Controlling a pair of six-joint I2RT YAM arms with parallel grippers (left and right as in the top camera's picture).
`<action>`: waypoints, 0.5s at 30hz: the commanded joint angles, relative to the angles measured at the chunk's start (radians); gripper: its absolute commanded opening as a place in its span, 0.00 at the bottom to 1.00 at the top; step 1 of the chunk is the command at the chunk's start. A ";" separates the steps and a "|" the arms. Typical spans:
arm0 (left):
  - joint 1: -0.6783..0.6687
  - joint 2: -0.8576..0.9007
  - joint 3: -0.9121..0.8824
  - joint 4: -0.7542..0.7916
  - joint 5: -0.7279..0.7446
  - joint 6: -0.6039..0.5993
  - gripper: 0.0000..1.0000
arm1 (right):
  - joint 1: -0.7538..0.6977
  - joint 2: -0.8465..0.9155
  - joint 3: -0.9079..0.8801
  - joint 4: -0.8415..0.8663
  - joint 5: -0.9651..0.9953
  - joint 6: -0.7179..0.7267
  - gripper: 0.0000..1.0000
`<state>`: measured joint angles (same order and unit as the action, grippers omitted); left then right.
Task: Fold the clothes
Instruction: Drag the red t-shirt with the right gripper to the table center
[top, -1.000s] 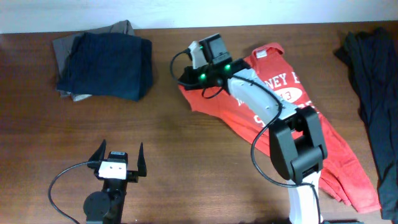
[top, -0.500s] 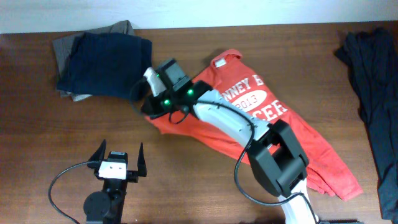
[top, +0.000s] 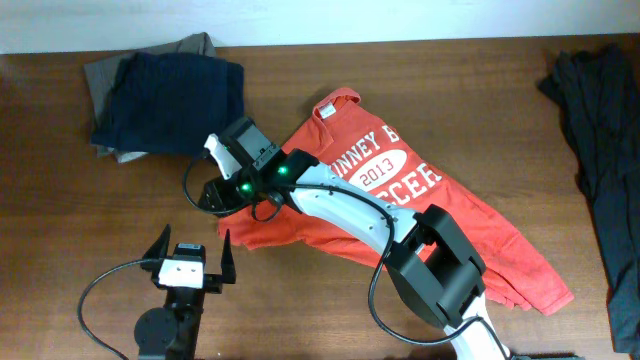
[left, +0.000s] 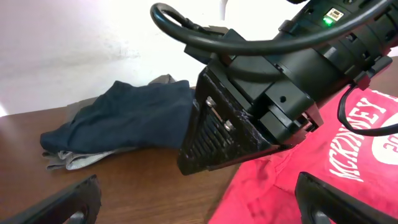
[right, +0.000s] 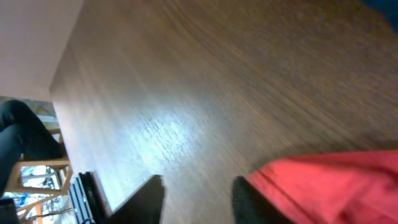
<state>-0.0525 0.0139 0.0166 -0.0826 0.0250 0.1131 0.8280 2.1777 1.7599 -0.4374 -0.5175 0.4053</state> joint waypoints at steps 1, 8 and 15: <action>-0.006 -0.008 -0.008 0.000 -0.006 0.016 0.99 | -0.021 -0.030 0.027 -0.006 0.058 -0.005 0.46; -0.006 -0.008 -0.008 0.000 -0.006 0.016 0.99 | -0.168 -0.030 0.111 -0.068 0.196 -0.008 0.42; -0.006 -0.008 -0.008 0.000 -0.006 0.016 0.99 | -0.363 -0.009 0.122 0.087 0.226 0.025 0.04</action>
<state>-0.0525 0.0139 0.0166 -0.0826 0.0250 0.1131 0.5182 2.1777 1.8610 -0.3843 -0.3332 0.4095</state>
